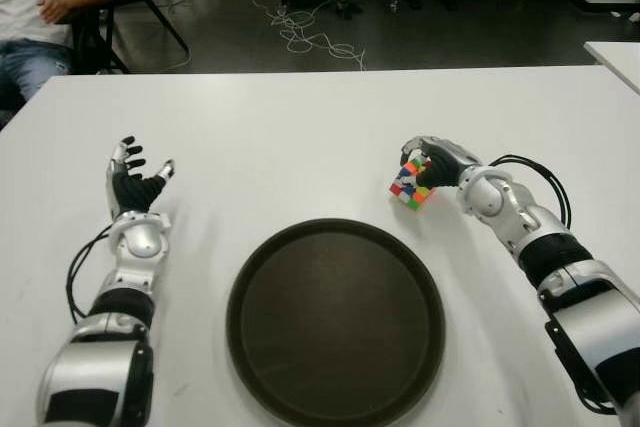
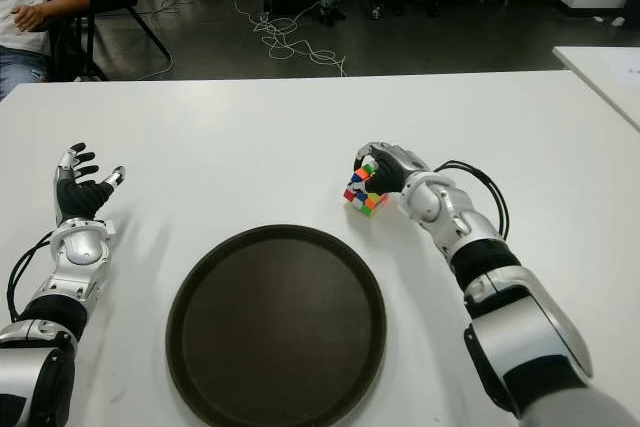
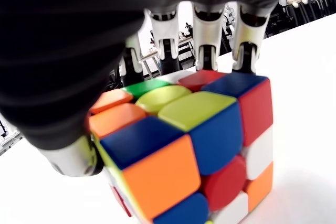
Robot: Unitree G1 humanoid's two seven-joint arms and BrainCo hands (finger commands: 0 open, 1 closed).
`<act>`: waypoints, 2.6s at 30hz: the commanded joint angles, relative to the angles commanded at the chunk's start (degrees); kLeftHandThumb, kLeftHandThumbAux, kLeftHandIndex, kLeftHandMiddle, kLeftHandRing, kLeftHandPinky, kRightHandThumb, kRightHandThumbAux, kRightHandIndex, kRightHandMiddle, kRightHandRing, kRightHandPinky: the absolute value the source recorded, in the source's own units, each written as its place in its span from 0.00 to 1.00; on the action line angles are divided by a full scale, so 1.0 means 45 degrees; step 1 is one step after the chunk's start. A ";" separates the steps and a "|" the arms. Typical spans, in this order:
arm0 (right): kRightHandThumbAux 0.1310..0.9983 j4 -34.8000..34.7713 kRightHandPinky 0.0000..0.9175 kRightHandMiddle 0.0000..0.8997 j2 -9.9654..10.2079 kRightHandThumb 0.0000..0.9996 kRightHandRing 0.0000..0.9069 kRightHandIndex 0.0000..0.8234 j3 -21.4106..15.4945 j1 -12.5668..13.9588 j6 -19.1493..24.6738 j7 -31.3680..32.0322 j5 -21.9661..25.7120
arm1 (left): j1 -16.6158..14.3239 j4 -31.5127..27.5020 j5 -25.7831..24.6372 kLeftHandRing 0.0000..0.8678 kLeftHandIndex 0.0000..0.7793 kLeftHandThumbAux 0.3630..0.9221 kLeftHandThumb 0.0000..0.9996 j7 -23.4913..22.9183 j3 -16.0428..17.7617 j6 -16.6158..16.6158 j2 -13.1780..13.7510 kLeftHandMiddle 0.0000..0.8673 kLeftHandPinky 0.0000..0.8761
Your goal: Pick up the Rubik's Cube and put it in the plate
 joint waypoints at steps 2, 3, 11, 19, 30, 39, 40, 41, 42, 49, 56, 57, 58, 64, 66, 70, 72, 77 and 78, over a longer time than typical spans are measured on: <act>0.69 -0.0061 0.76 0.79 0.0070 0.70 0.78 0.52 -0.0257 0.0063 -0.0050 -0.0319 0.0197 | 0.0000 0.0000 0.0012 0.30 0.21 0.73 0.09 -0.0005 -0.0011 0.0011 0.0004 0.26 0.37; 0.69 -0.0085 0.77 0.80 0.0094 0.70 0.79 0.52 -0.0360 0.0090 -0.0072 -0.0452 0.0292 | -0.0001 -0.0001 0.0017 0.31 0.20 0.73 0.08 -0.0007 -0.0016 0.0020 0.0006 0.27 0.39; 0.69 -0.0322 0.82 0.83 0.0341 0.70 0.84 0.53 -0.1378 0.0337 -0.0458 -0.1704 0.1112 | 0.0014 -0.0040 0.0002 0.36 0.18 0.75 0.07 0.0020 -0.0012 0.0064 -0.0038 0.29 0.46; 0.68 -0.0571 0.85 0.86 0.0663 0.70 0.87 0.53 -0.2466 0.0683 -0.1662 -0.2166 0.2299 | -0.0032 -0.0030 0.0001 0.58 0.16 0.73 0.06 -0.0078 -0.0032 0.0170 -0.0028 0.36 0.67; 0.68 -0.1418 0.86 0.88 0.0986 0.70 0.88 0.53 -0.3463 0.1386 -0.3422 -0.2196 0.3493 | -0.0032 -0.0069 -0.0007 0.42 0.18 0.72 0.06 -0.0076 -0.0029 0.0168 -0.0032 0.31 0.50; 0.68 -0.2000 0.89 0.90 0.1404 0.68 0.92 0.53 -0.4042 0.1721 -0.3853 -0.1004 0.4711 | -0.0006 -0.0081 -0.0002 0.37 0.18 0.70 0.05 -0.0064 -0.0026 0.0155 -0.0024 0.28 0.48; 0.68 -0.2078 0.89 0.91 0.1437 0.68 0.92 0.53 -0.4058 0.1763 -0.3828 -0.0921 0.4770 | -0.0008 -0.0078 0.0005 0.36 0.18 0.70 0.06 -0.0041 -0.0026 0.0157 -0.0024 0.28 0.46; 0.68 -0.2213 0.89 0.91 0.1499 0.68 0.92 0.53 -0.4067 0.1847 -0.3755 -0.0759 0.4883 | -0.0016 -0.0067 0.0025 0.35 0.18 0.70 0.06 0.0003 -0.0033 0.0178 -0.0018 0.28 0.46; 0.68 -0.2317 0.89 0.91 0.1544 0.68 0.92 0.53 -0.4078 0.1910 -0.3695 -0.0634 0.4964 | -0.0021 -0.0059 0.0039 0.34 0.18 0.70 0.06 0.0033 -0.0038 0.0193 -0.0014 0.27 0.43; 0.68 -0.2912 0.88 0.89 0.1765 0.69 0.91 0.53 -0.4170 0.2232 -0.3213 0.0336 0.5493 | -0.0056 -0.0019 0.0089 0.30 0.16 0.72 0.07 0.0113 -0.0068 0.0298 -0.0007 0.25 0.40; 0.68 -0.4021 0.88 0.89 0.1950 0.69 0.90 0.53 -0.4197 0.2684 -0.2101 0.1475 0.6085 | -0.0077 0.0046 0.0040 0.26 0.17 0.70 0.10 0.0013 -0.0055 0.0275 0.0022 0.22 0.35; 0.68 -0.4211 0.88 0.89 0.1969 0.69 0.90 0.53 -0.4210 0.2745 -0.1846 0.1676 0.6201 | -0.0079 0.0055 0.0036 0.26 0.17 0.70 0.10 0.0012 -0.0051 0.0262 0.0027 0.22 0.35; 0.68 -0.4365 0.87 0.88 0.1985 0.69 0.90 0.53 -0.4226 0.2795 -0.1652 0.1821 0.6277 | -0.0081 0.0061 0.0034 0.26 0.17 0.71 0.10 0.0011 -0.0049 0.0254 0.0030 0.22 0.34; 0.68 -0.5583 0.84 0.85 0.2096 0.69 0.87 0.53 -0.4278 0.3248 0.0068 0.2900 0.6976 | -0.0080 0.0090 -0.0013 0.25 0.19 0.71 0.13 -0.0003 -0.0008 0.0143 0.0021 0.22 0.31; 0.68 -0.5962 0.84 0.85 0.2198 0.69 0.86 0.53 -0.4335 0.3379 0.0812 0.3249 0.7345 | -0.0078 0.0097 -0.0024 0.25 0.20 0.71 0.14 0.0007 0.0003 0.0106 0.0016 0.22 0.31; 0.68 -0.6737 0.85 0.84 0.2422 0.70 0.86 0.53 -0.4719 0.3487 0.2996 0.4219 0.8753 | -0.0046 0.0116 -0.0039 0.25 0.20 0.70 0.13 -0.0047 0.0018 0.0033 0.0038 0.22 0.31; 0.68 -0.7028 0.85 0.84 0.2464 0.70 0.86 0.53 -0.4857 0.3523 0.3784 0.4507 0.9209 | -0.0048 0.0125 -0.0033 0.25 0.19 0.70 0.12 -0.0063 0.0010 0.0030 0.0043 0.22 0.31; 0.68 -0.7677 0.86 0.86 0.2488 0.70 0.87 0.53 -0.5034 0.3607 0.5437 0.5092 0.9967 | -0.0036 0.0117 -0.0020 0.26 0.18 0.70 0.11 -0.0067 0.0007 0.0038 0.0063 0.23 0.33; 0.68 -0.7756 0.86 0.86 0.2480 0.71 0.87 0.53 -0.5047 0.3615 0.5624 0.5165 1.0038 | -0.0037 0.0120 -0.0019 0.26 0.18 0.70 0.11 -0.0060 0.0010 0.0038 0.0062 0.23 0.33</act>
